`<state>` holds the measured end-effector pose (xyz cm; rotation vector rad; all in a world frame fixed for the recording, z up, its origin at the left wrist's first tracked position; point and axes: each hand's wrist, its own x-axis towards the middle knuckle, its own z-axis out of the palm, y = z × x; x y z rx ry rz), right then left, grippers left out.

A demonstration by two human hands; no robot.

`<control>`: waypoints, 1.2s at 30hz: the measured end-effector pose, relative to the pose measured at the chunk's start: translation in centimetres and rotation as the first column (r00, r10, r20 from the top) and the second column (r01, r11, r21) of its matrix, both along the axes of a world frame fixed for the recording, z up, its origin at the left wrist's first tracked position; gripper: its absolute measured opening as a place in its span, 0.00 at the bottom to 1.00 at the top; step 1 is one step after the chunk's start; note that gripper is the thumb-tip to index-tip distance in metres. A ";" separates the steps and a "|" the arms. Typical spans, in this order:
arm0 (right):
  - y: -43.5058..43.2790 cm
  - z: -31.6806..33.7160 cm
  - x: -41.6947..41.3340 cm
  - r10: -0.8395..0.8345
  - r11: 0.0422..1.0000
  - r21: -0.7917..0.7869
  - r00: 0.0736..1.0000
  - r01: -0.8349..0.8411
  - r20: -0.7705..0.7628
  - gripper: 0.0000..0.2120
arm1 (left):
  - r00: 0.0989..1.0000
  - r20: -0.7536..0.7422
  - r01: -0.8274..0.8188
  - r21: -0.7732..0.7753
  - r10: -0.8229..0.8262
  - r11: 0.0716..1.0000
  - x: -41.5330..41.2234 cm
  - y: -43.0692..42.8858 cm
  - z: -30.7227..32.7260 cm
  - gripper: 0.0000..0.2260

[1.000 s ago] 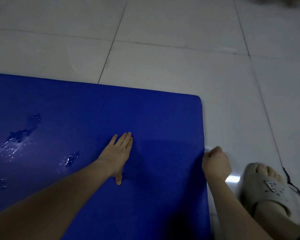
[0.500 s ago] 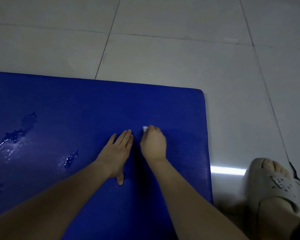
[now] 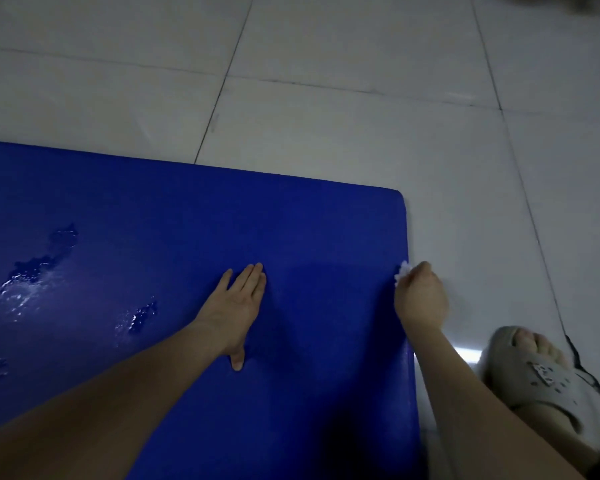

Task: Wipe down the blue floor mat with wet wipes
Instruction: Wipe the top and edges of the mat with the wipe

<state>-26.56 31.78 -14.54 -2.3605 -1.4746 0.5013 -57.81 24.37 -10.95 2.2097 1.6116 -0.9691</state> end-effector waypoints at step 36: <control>4.6 -1.9 -5.5 0.069 0.998 0.009 0.998 -0.069 0.016 0.09 | 1.000 0.022 0.018 0.006 -0.018 1.000 -0.2 0.0 -0.5 0.73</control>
